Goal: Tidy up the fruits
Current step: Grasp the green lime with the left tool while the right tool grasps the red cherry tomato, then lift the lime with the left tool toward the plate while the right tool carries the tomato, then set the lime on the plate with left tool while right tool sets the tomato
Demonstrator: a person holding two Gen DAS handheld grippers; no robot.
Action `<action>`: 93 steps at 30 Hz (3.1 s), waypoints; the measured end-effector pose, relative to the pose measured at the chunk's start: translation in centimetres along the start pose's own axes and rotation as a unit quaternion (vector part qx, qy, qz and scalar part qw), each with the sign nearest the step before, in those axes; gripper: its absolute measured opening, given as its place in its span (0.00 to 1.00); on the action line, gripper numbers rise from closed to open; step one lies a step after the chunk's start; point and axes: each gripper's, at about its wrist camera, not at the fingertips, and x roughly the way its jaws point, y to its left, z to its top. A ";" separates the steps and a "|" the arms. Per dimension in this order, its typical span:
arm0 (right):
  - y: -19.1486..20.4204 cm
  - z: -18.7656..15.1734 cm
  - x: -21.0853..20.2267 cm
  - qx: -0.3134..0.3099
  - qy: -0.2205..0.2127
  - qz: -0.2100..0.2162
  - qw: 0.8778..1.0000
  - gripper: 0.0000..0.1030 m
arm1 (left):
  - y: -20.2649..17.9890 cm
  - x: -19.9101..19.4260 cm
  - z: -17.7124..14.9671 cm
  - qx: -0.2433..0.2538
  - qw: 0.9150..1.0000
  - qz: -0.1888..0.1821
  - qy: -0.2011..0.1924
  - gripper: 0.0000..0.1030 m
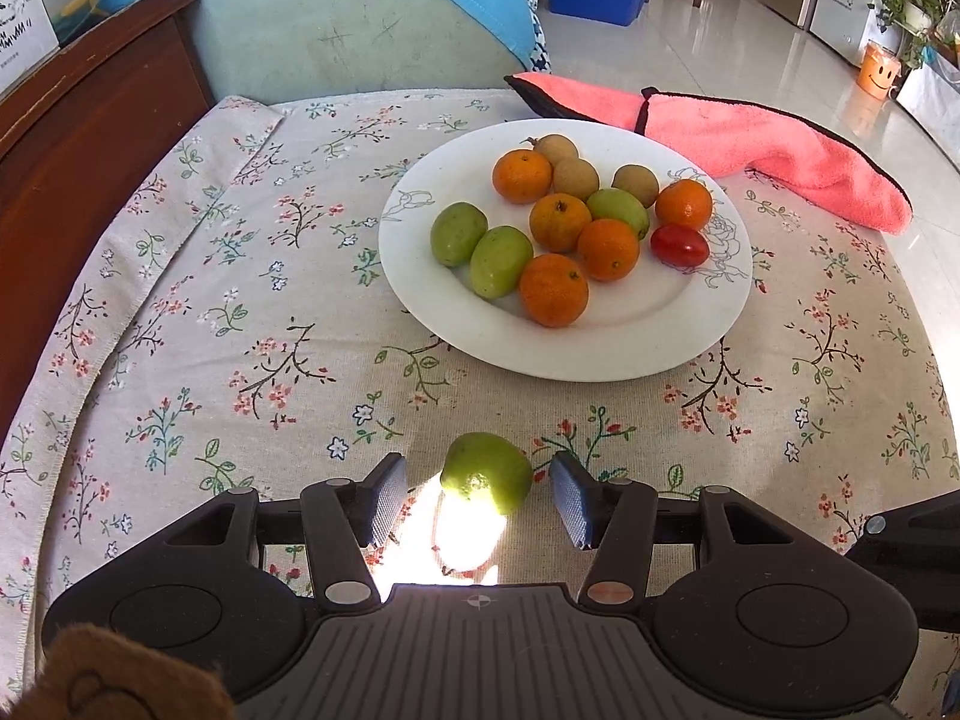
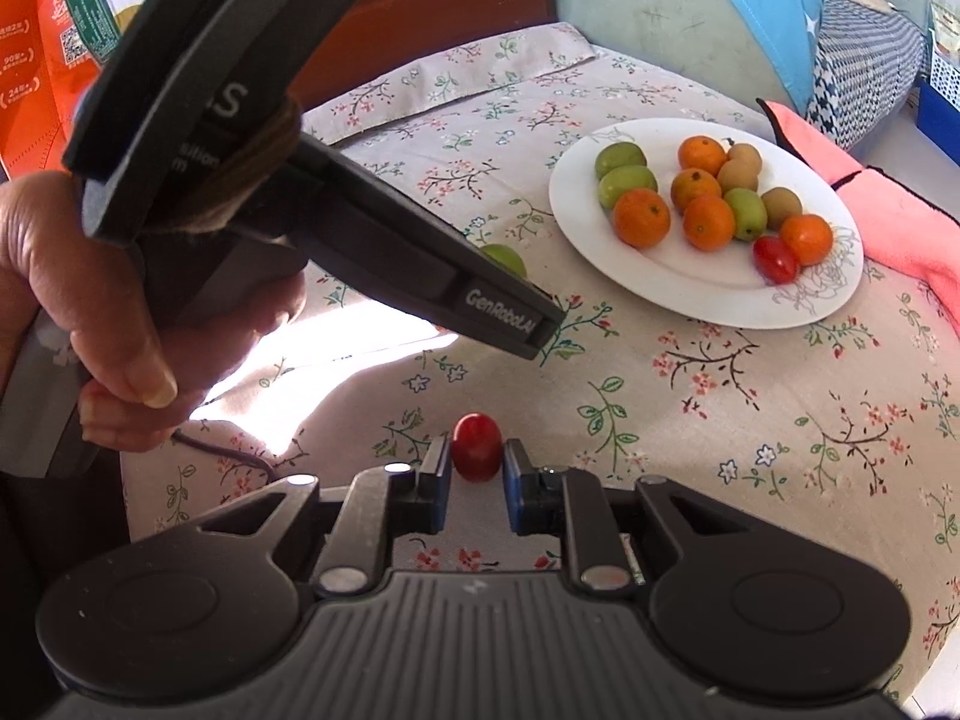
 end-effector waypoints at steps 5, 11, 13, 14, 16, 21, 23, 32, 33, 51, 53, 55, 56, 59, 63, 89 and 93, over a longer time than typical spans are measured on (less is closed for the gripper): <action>-1.1 -0.1 -0.4 0.019 -0.001 -0.004 1.000 0.18 | 0.5 0.1 -0.3 -0.004 1.000 -0.006 -0.006 0.50; -2.8 0.0 -1.8 0.050 -0.020 -0.009 0.998 0.18 | 1.0 -0.7 -1.0 0.011 0.999 -0.029 -0.020 0.50; -3.6 0.1 -2.3 0.070 -0.027 -0.007 0.997 0.18 | 1.1 -0.9 -1.3 0.016 0.999 -0.035 -0.021 0.50; -4.0 0.2 -2.6 0.080 -0.030 -0.007 0.996 0.18 | 1.2 -0.9 -1.5 0.017 0.999 -0.037 -0.022 0.50; -4.6 0.4 -2.9 0.099 -0.035 -0.009 0.994 0.18 | 1.2 -0.9 -1.5 0.019 0.999 -0.037 -0.024 0.50; -5.4 0.8 -3.4 0.121 -0.047 -0.005 0.991 0.18 | 0.7 -0.8 -1.3 0.024 0.999 -0.037 -0.031 0.50; -5.4 0.9 -3.5 0.123 -0.048 -0.005 0.991 0.18 | 0.6 -0.8 -1.3 0.024 0.999 -0.033 -0.035 0.50; -5.7 1.1 -3.6 0.132 -0.049 -0.010 0.990 0.18 | 0.0 -0.2 -1.0 0.032 0.999 -0.031 -0.027 0.29; -5.7 1.1 -3.7 0.131 -0.049 -0.010 0.990 0.18 | -0.2 -0.2 -1.0 0.037 0.998 -0.029 -0.029 0.29; -9.8 5.0 -6.8 0.103 -0.119 -0.045 0.987 0.18 | 1.7 -4.5 2.8 -0.018 0.992 -0.038 -0.116 0.29; -10.7 5.8 -6.9 0.100 -0.128 -0.051 0.985 0.18 | 2.0 -4.4 3.4 -0.021 0.992 -0.034 -0.119 0.29; -11.6 6.3 -6.6 0.107 -0.130 -0.054 0.984 0.18 | 2.1 -4.1 4.0 -0.022 0.992 -0.030 -0.121 0.29; -12.1 6.6 -6.4 0.111 -0.129 -0.055 0.984 0.18 | 2.1 -3.8 4.4 -0.021 0.992 -0.026 -0.122 0.29; -12.9 7.0 -5.6 0.113 -0.122 -0.059 0.984 0.18 | 2.4 -2.6 5.2 -0.021 0.993 -0.013 -0.115 0.29; -13.7 7.4 -4.2 0.135 -0.110 -0.046 0.984 0.18 | 2.9 -1.2 6.3 -0.030 0.994 -0.011 -0.107 0.29; -13.1 8.4 0.9 0.204 -0.056 -0.024 0.977 0.23 | 0.7 1.6 10.1 -0.018 0.994 -0.020 -0.104 0.31; -12.9 8.5 0.8 0.210 -0.057 -0.025 0.976 0.33 | 0.4 1.0 10.2 -0.010 0.994 -0.002 -0.107 0.46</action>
